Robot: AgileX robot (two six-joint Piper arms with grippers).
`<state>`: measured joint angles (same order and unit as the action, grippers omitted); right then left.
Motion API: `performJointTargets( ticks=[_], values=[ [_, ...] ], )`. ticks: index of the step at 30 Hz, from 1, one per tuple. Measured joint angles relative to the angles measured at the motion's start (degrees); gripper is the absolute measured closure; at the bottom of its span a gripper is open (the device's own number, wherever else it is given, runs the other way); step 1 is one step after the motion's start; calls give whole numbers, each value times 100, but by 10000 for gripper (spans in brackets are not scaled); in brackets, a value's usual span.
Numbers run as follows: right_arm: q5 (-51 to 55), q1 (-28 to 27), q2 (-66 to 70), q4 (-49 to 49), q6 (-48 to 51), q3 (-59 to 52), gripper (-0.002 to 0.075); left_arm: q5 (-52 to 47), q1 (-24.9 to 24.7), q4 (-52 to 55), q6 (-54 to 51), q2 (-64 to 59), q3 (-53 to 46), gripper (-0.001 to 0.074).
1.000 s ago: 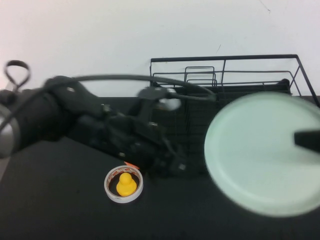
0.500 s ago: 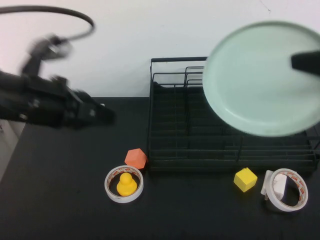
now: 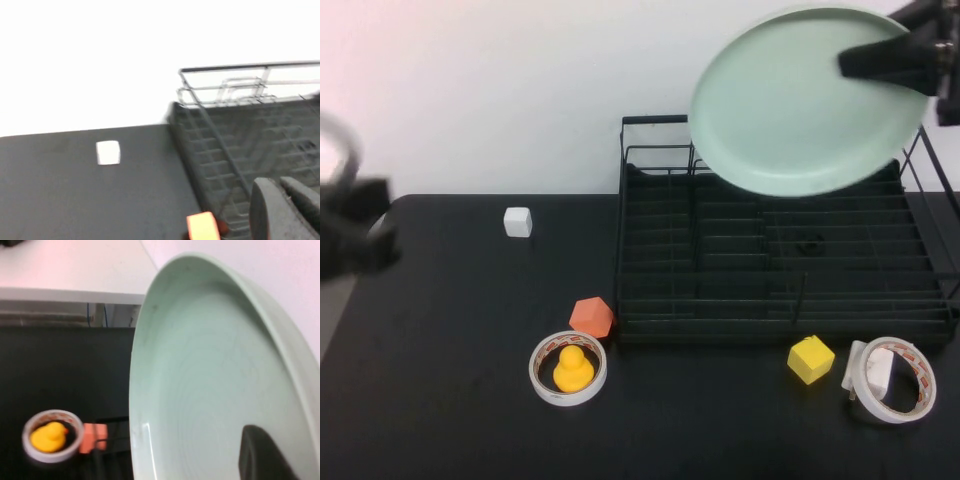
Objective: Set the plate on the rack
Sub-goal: Place the plate on the rack
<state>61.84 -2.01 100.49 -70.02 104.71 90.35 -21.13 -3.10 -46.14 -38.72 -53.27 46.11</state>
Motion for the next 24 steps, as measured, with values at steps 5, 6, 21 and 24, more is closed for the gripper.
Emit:
performJointTargets(
  ticks=[5,6,21,24],
  values=[
    [-98,137,688,23,301,773,594,498,0,-526,67,811,-1009,735],
    [-108,150,838,23,314,944,594,498,0,-738,107,950,-1175,735],
    [-404,353,3003,23,377,3103,594,-37,0,-1423,144,1827,-1856,735],
    [-590,353,3325,23,381,3316,594,-380,0,-1423,144,1827,-1856,735]
  ],
)
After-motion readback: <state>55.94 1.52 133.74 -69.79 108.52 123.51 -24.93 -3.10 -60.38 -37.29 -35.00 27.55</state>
